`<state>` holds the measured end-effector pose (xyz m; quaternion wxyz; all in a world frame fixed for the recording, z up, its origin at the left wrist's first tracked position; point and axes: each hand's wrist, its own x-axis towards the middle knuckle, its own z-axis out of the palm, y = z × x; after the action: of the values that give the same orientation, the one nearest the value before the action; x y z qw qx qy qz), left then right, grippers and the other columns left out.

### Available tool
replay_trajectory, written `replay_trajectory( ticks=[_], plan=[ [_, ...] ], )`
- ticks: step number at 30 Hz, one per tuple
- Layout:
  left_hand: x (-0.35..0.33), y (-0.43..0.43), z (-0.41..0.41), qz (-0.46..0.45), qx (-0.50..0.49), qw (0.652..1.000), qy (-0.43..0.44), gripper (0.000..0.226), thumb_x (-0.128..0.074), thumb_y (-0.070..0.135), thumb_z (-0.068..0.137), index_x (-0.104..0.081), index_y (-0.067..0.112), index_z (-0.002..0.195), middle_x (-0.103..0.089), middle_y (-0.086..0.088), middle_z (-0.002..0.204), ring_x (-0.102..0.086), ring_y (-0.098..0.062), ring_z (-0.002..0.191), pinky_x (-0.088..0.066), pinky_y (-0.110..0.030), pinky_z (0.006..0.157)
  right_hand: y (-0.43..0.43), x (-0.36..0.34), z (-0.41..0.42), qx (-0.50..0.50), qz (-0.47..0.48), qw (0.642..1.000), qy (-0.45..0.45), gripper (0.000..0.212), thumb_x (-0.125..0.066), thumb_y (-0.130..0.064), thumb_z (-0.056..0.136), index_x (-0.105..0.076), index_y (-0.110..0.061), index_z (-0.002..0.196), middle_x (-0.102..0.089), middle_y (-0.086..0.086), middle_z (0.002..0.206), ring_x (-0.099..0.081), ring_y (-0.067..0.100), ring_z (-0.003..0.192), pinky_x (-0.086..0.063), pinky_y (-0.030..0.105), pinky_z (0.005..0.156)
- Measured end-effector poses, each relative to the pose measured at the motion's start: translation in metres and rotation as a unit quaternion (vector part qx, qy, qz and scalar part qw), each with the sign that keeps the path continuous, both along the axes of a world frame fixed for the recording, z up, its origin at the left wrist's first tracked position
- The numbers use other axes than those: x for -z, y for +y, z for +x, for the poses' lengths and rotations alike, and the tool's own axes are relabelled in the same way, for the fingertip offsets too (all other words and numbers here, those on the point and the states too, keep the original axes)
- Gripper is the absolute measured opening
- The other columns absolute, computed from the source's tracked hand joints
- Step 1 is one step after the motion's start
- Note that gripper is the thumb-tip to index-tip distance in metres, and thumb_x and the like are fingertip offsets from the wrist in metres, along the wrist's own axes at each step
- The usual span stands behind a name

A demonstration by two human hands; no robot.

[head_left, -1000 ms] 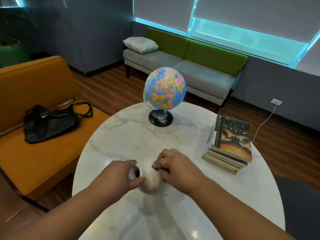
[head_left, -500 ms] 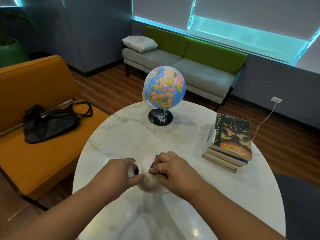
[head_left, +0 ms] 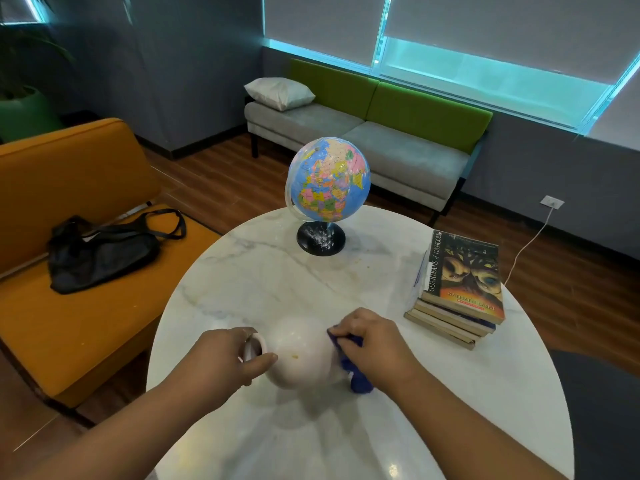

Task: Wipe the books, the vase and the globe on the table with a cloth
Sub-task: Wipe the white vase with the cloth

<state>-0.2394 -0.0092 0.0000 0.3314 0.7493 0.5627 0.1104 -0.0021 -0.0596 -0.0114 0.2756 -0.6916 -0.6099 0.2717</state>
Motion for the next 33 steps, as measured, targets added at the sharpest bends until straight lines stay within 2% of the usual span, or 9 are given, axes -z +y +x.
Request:
replay_trajectory(
  ticks=[4, 8, 13, 15, 18, 23, 25, 29, 33],
  plan=[
    [0.007, 0.000, -0.007, -0.048, -0.036, 0.997, -0.046, 0.027, -0.070, 0.040, 0.083, -0.058, 0.025, 0.102, -0.070, 0.002, 0.076, -0.068, -0.003, 0.059, -0.058, -0.033, 0.071, -0.011, 0.013, 0.003, 0.110, -0.047, 0.990, 0.074, 0.020, -0.065, -0.004, 0.087, -0.075, -0.020, 0.094, -0.056, -0.012, 0.099, -0.057, 0.002, 0.085, -0.039, -0.003, 0.070],
    [0.011, 0.001, -0.009, -0.076, -0.064, 0.992, -0.074, 0.048, -0.070, 0.038, 0.084, -0.059, 0.011, 0.122, -0.071, 0.001, 0.078, -0.070, -0.006, 0.059, -0.058, -0.029, 0.070, -0.021, 0.022, -0.009, 0.125, -0.024, 0.988, 0.092, 0.025, -0.065, -0.007, 0.087, -0.069, -0.032, 0.087, -0.059, -0.014, 0.098, -0.057, -0.003, 0.089, -0.039, 0.000, 0.077],
    [0.012, 0.003, -0.009, -0.073, -0.065, 0.992, -0.078, 0.048, -0.070, 0.037, 0.084, -0.060, 0.008, 0.122, -0.071, 0.002, 0.074, -0.070, -0.006, 0.058, -0.058, -0.026, 0.068, -0.021, 0.032, -0.005, 0.220, -0.048, 0.965, 0.133, 0.023, -0.064, -0.006, 0.086, -0.065, -0.028, 0.083, -0.062, -0.011, 0.098, -0.056, -0.002, 0.086, -0.042, 0.004, 0.070],
    [0.013, 0.003, -0.009, -0.071, -0.068, 0.992, -0.073, 0.045, -0.070, 0.036, 0.085, -0.060, 0.009, 0.120, -0.071, 0.002, 0.072, -0.069, -0.005, 0.058, -0.058, -0.026, 0.068, -0.024, 0.035, -0.013, 0.219, -0.029, 0.968, 0.119, 0.024, -0.064, -0.008, 0.087, -0.063, -0.031, 0.084, -0.059, -0.013, 0.098, -0.055, -0.003, 0.088, -0.044, 0.007, 0.078],
    [0.014, 0.003, -0.009, -0.077, -0.077, 0.991, -0.075, 0.039, -0.070, 0.035, 0.084, -0.061, 0.011, 0.113, -0.072, 0.002, 0.068, -0.069, -0.006, 0.057, -0.058, -0.027, 0.067, -0.029, 0.033, -0.022, 0.185, -0.007, 0.977, 0.106, 0.028, -0.064, -0.009, 0.088, -0.061, -0.036, 0.083, -0.056, -0.017, 0.099, -0.055, -0.005, 0.091, -0.040, 0.000, 0.078],
    [0.011, 0.001, -0.003, -0.083, -0.083, 0.989, -0.089, 0.027, -0.072, 0.033, 0.084, -0.060, 0.017, 0.102, -0.071, -0.001, 0.068, -0.069, -0.009, 0.055, -0.059, -0.033, 0.069, -0.021, 0.029, -0.015, 0.219, -0.013, 0.968, 0.121, 0.024, -0.063, -0.009, 0.089, -0.063, -0.033, 0.085, -0.055, -0.015, 0.101, -0.054, -0.003, 0.088, -0.048, 0.011, 0.085],
    [0.010, 0.001, -0.001, -0.075, -0.080, 0.990, -0.086, 0.031, -0.071, 0.034, 0.084, -0.060, 0.016, 0.106, -0.071, 0.000, 0.067, -0.069, -0.007, 0.055, -0.057, -0.027, 0.067, -0.017, 0.023, -0.022, 0.203, 0.009, 0.974, 0.098, 0.020, -0.062, -0.011, 0.090, -0.065, -0.031, 0.090, -0.053, -0.016, 0.101, -0.053, -0.006, 0.088, -0.045, 0.008, 0.085],
    [0.009, 0.003, -0.001, -0.074, -0.081, 0.991, -0.082, 0.037, -0.070, 0.035, 0.084, -0.063, 0.011, 0.111, -0.072, 0.000, 0.068, -0.069, -0.007, 0.055, -0.055, -0.023, 0.064, -0.015, 0.012, -0.040, 0.087, 0.055, 0.991, 0.088, 0.018, -0.064, -0.006, 0.087, -0.073, -0.017, 0.097, -0.053, -0.018, 0.099, -0.051, -0.017, 0.091, -0.038, -0.004, 0.072],
    [0.011, 0.004, -0.003, -0.080, -0.085, 0.989, -0.096, 0.035, -0.071, 0.033, 0.084, -0.064, 0.009, 0.107, -0.071, -0.001, 0.067, -0.070, -0.010, 0.056, -0.056, -0.025, 0.064, -0.007, 0.016, -0.024, 0.120, 0.041, 0.989, 0.074, 0.020, -0.066, -0.005, 0.085, -0.074, -0.019, 0.098, -0.051, -0.019, 0.100, -0.055, -0.005, 0.090, -0.035, -0.004, 0.078]
  ],
)
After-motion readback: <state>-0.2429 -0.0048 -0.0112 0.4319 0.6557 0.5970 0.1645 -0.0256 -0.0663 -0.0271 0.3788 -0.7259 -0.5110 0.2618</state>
